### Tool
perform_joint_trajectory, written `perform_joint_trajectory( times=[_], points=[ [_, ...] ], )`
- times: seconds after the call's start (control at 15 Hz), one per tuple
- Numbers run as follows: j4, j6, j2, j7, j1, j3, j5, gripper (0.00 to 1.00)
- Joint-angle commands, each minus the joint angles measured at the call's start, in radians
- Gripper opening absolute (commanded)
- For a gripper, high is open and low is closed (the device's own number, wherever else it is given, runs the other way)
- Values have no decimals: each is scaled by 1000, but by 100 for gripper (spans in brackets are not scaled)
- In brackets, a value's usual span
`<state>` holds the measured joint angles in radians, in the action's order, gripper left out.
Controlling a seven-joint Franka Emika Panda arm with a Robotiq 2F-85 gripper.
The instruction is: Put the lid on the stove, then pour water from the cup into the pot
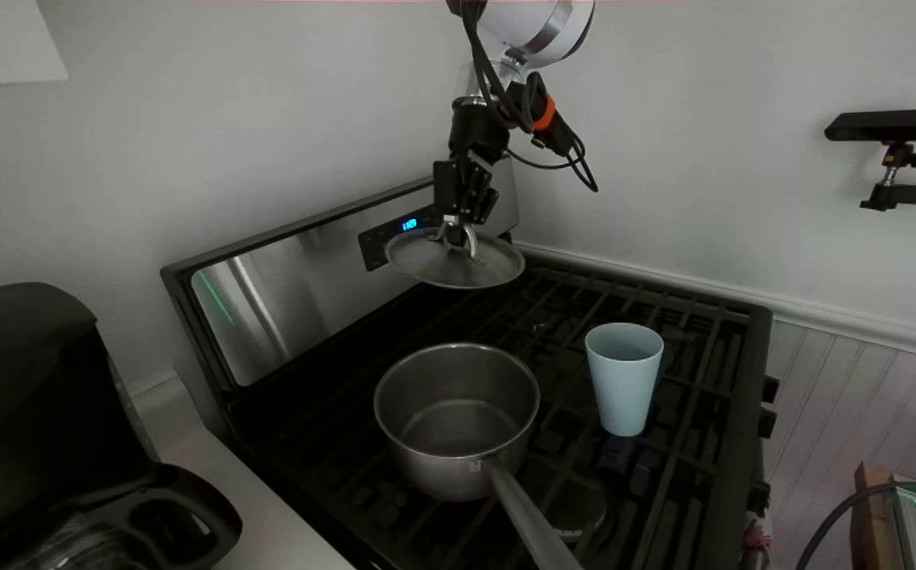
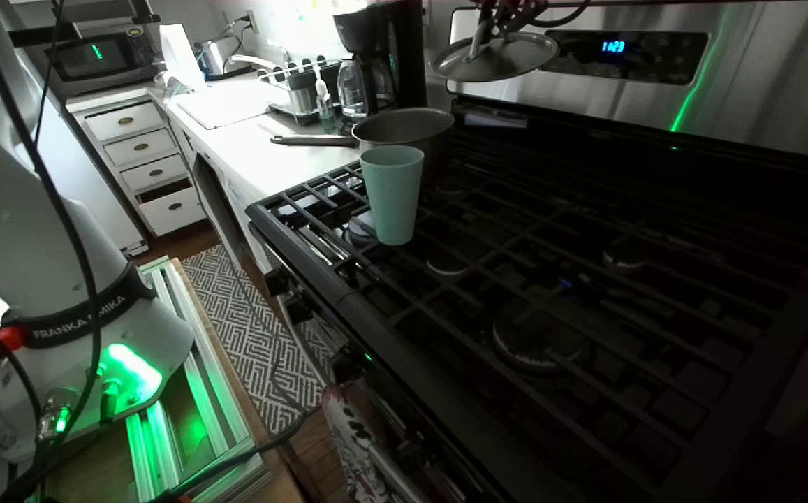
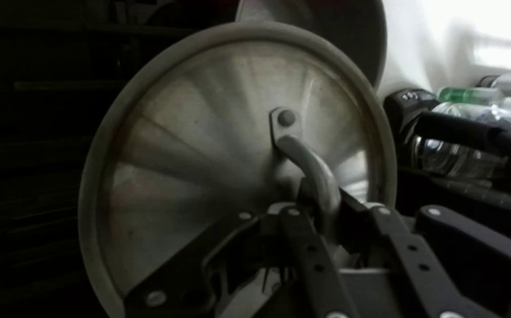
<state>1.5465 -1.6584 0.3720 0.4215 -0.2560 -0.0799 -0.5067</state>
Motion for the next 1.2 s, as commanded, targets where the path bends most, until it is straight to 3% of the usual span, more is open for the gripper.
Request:
perform_joint_trajectory(
  times=[0.0,0.33,0.4,0.6,0.67,1.13],
  points=[
    [-44,-26,50,-74,-48,-21,-31,2],
    [-28,-85,125,-112,-109,-32,-57,2],
    [-11,-68,89,-83,-98,-28,-8,9],
    [-11,-86,126,-85,-115,-27,-26,9],
    [-11,-87,127,-87,-115,-26,-27,2],
    [-101,-116,265,-156,-136,-20,-46,2]
  ],
)
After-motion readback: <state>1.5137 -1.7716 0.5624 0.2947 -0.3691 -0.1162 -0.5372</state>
